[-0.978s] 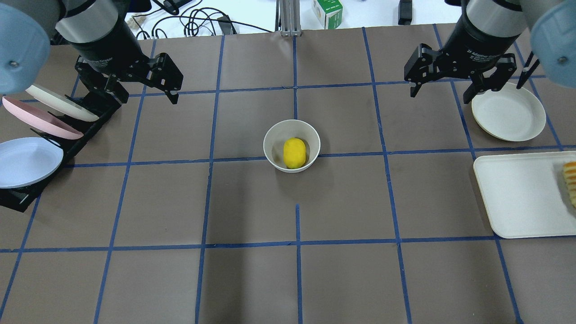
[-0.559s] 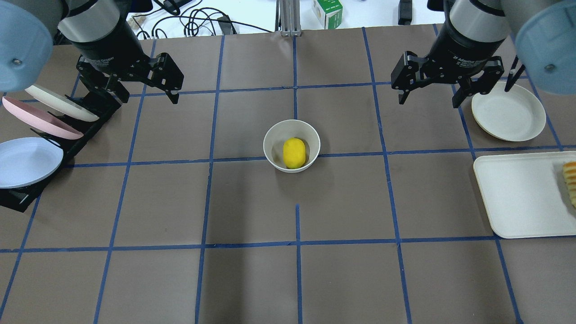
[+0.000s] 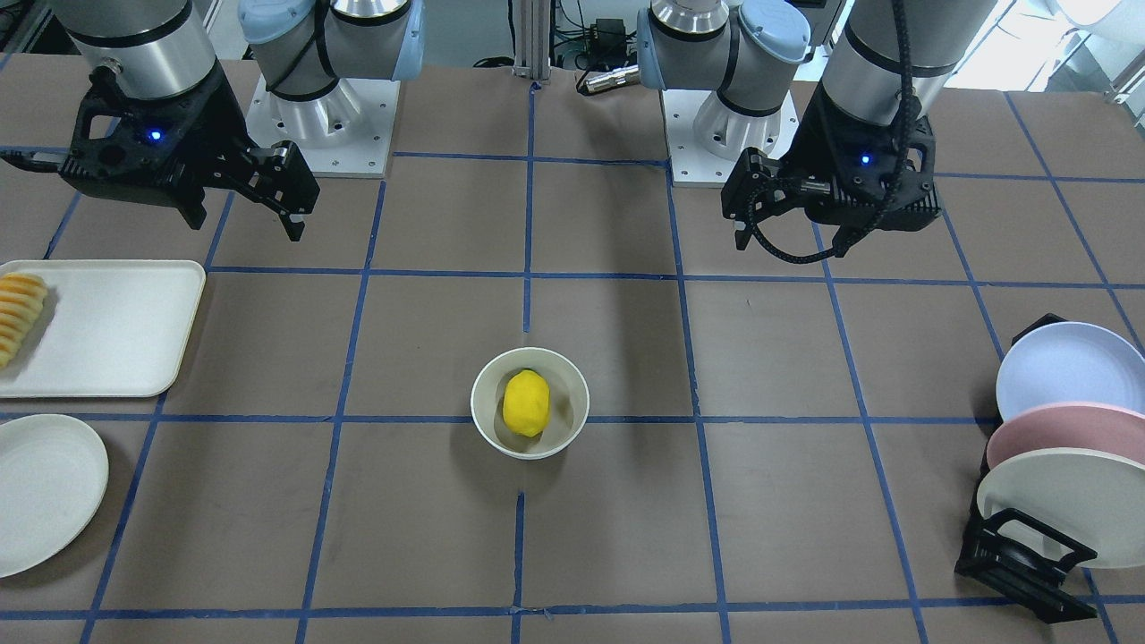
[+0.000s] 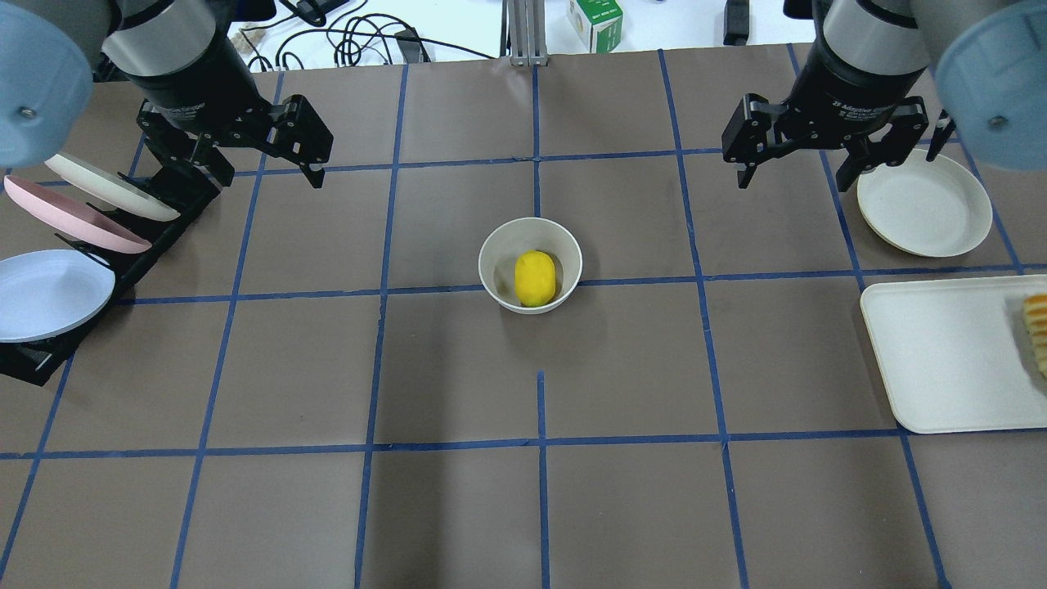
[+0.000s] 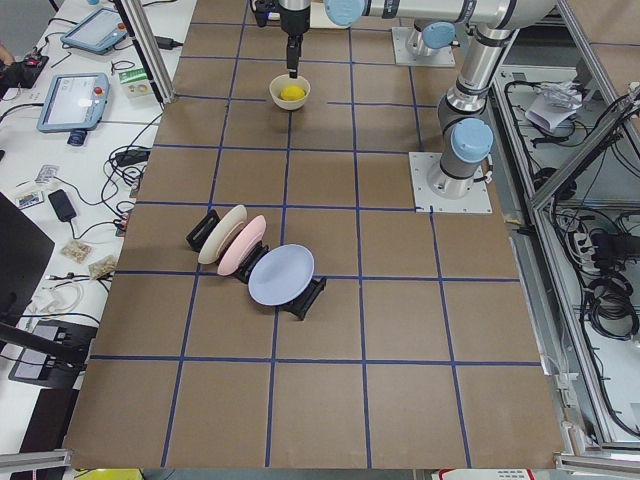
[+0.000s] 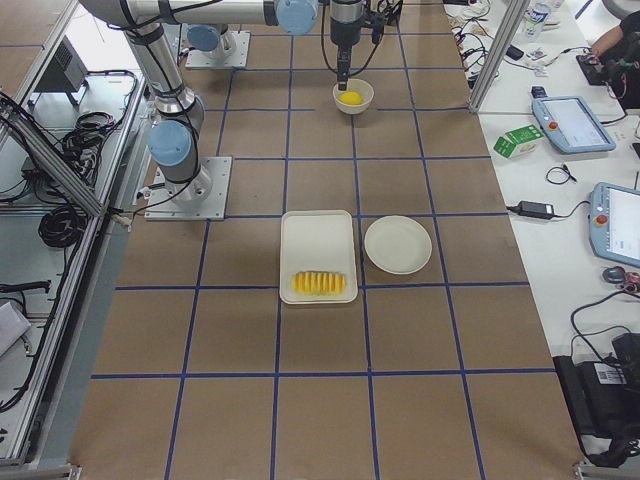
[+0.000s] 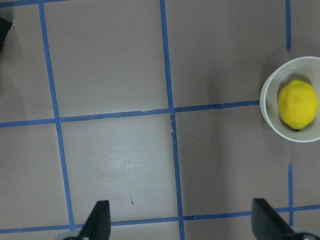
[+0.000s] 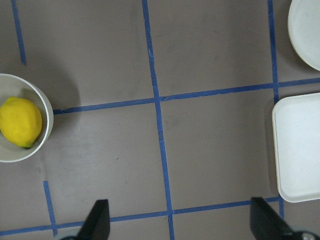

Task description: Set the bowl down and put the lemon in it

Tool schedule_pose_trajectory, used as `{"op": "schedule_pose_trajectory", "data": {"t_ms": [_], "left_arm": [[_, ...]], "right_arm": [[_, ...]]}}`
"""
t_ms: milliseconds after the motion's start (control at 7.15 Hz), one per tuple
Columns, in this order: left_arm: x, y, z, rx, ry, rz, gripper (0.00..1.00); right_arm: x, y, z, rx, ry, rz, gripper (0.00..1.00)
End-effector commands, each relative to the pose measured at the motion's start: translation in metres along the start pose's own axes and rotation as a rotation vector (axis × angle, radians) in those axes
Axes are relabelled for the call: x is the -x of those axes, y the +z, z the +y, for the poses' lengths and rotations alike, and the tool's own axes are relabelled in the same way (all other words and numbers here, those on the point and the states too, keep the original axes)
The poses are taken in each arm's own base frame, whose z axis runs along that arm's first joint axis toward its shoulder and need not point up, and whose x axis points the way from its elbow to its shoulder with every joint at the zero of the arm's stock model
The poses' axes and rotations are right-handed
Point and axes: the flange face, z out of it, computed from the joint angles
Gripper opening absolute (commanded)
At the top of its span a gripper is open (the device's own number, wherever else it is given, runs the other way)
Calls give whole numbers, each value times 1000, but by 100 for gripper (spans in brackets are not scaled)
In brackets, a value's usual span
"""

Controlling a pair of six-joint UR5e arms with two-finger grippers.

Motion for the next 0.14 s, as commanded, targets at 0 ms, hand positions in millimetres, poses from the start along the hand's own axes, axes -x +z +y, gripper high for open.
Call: {"op": "schedule_pose_trajectory", "data": {"t_ms": [0], "left_arm": [[-1,5,0,7,3,0,100]], "right_arm": [[0,3,0,8,2,5,100]]}}
